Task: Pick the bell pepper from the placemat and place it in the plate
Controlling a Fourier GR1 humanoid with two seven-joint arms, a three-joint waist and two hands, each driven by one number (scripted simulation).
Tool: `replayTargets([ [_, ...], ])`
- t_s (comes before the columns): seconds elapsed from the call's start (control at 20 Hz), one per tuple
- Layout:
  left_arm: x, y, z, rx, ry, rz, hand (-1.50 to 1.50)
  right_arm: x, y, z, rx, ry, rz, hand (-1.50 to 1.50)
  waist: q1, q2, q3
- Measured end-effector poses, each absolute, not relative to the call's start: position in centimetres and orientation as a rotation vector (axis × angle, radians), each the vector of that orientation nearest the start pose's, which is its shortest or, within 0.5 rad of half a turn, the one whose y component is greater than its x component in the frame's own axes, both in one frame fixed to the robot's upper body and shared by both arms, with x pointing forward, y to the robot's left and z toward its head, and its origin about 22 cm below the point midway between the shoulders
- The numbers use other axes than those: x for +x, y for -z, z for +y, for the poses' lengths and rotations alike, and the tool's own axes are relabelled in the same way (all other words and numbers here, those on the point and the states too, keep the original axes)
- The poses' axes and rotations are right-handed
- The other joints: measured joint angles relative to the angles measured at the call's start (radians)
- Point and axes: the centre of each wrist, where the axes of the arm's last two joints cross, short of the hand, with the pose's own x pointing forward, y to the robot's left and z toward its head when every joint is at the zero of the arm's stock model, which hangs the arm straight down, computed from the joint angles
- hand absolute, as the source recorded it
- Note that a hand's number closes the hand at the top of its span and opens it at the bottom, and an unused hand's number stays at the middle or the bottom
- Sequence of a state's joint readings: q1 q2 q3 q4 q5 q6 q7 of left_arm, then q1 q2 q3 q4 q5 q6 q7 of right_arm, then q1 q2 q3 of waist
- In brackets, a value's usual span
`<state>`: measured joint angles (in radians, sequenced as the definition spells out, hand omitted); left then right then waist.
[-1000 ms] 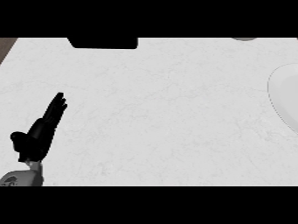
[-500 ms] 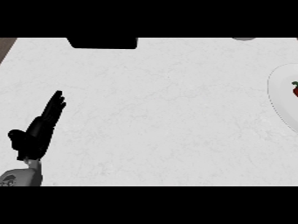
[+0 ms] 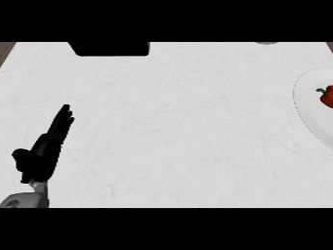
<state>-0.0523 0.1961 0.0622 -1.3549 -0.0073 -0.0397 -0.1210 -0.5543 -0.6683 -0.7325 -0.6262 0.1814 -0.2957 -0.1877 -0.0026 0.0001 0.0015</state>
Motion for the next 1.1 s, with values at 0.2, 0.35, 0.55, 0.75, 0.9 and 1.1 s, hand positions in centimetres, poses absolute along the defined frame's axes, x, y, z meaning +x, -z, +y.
replayTargets([
  [0.2,24.9,2.6,30.3,0.168,0.131,-1.517,0.0,25.1,-7.6,-55.4,-1.014,0.537,-1.475,-1.5,-0.007,0.0,0.0],
  [0.35,24.8,2.6,30.6,0.162,0.131,-1.517,0.0,21.3,-6.5,-57.4,-0.997,0.546,-1.506,-1.5,-0.006,0.0,0.0],
  [0.55,25.1,2.6,30.5,0.16,0.142,-1.522,0.0,16.5,-5.6,-59.7,-0.981,0.511,-1.537,-1.5,-0.003,0.001,0.0],
  [0.75,25.3,2.3,30.4,0.157,0.143,-1.52,0.0,13.7,-4.4,-60.6,-0.964,0.463,-1.558,-1.5,0.002,0.001,0.0],
  [0.9,25.8,2.1,30.4,0.15,0.145,-1.519,0.0,11.2,-3.8,-61.3,-0.964,0.433,-1.55,-1.5,0.004,0.002,0.001],
  [1.1,25.4,2.1,30.3,0.15,0.147,-1.521,0.0,10.5,-2.8,-61.2,-0.972,0.408,-1.545,-1.5,0.008,0.002,0.001],
])
